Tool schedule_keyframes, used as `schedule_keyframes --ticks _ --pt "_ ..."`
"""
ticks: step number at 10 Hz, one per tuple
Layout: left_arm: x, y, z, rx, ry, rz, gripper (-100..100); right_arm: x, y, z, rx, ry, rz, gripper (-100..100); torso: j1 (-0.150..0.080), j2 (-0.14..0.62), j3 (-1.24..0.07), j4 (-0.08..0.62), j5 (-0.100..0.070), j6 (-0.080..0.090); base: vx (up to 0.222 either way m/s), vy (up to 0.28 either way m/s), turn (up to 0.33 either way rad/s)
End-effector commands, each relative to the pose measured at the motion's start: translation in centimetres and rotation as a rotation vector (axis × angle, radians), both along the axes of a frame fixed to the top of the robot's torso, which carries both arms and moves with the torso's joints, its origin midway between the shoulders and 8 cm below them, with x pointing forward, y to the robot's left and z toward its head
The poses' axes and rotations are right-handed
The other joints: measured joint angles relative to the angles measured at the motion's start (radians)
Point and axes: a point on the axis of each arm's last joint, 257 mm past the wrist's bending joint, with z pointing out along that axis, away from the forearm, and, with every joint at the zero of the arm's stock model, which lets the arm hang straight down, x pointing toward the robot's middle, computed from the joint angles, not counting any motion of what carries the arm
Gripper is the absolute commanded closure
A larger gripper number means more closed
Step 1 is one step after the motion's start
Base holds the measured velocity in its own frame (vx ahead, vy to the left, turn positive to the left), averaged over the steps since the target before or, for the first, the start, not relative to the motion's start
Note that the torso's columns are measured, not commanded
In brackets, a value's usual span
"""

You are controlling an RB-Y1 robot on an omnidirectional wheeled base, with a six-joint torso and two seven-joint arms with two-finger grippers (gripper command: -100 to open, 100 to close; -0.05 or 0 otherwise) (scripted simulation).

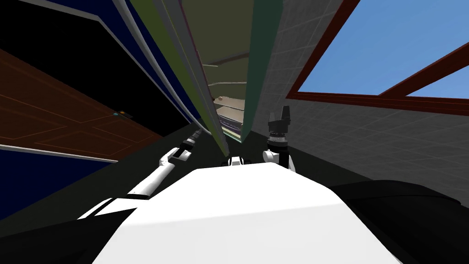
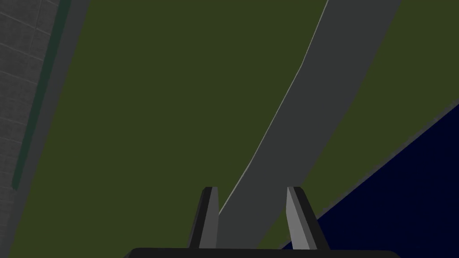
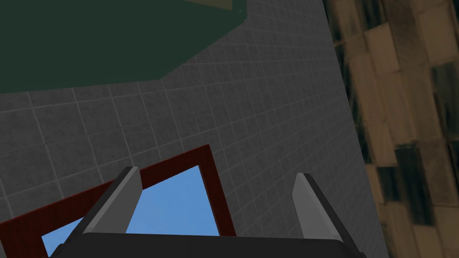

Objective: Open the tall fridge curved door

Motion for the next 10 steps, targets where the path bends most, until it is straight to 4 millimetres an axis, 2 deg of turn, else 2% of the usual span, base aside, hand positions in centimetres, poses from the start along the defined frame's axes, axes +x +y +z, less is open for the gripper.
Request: schedule_keyframes --ticks 1,3,4,5,8,10 --pt "-0.6 -1.0 0.5 0.003 -0.010 -0.038 100 0.0 0.0 0.0 0.000 0.000 0.000 0 -0.004 -0.005 -0.003 -0.001 -0.002 0.002 0.055 0.285 0.025" --pt "-2.1 -3.1 0.6 0.003 -0.011 -0.108 100 0.0 0.0 0.0 0.000 0.000 0.000 0 -0.009 -0.014 -0.010 -0.002 -0.005 0.008 0.016 0.301 -0.033" --pt "-2.1 -3.1 0.6 0.003 -0.011 -0.108 100 0.0 0.0 0.0 0.000 0.000 0.000 0 -0.007 -0.011 -0.008 0.000 -0.004 0.008 0.006 0.296 -0.027" --pt "-2.9 -4.2 0.6 0.002 -0.010 -0.143 100 0.0 0.0 0.0 0.000 0.000 0.000 0 -0.007 -0.014 -0.009 -0.001 -0.004 0.008 -0.024 0.335 -0.040" --pt "-3.8 -5.2 0.6 -0.001 -0.009 -0.178 100 0.0 0.0 0.0 0.000 0.000 0.000 0 -0.009 -0.012 -0.008 -0.001 -0.004 0.007 0.011 0.271 -0.021" --pt "-5.6 -7.3 0.5 -0.009 -0.004 -0.248 100 0.0 0.0 0.0 0.000 0.000 0.000 0 -0.007 -0.013 -0.009 -0.002 -0.003 0.008 0.019 0.341 -0.043"
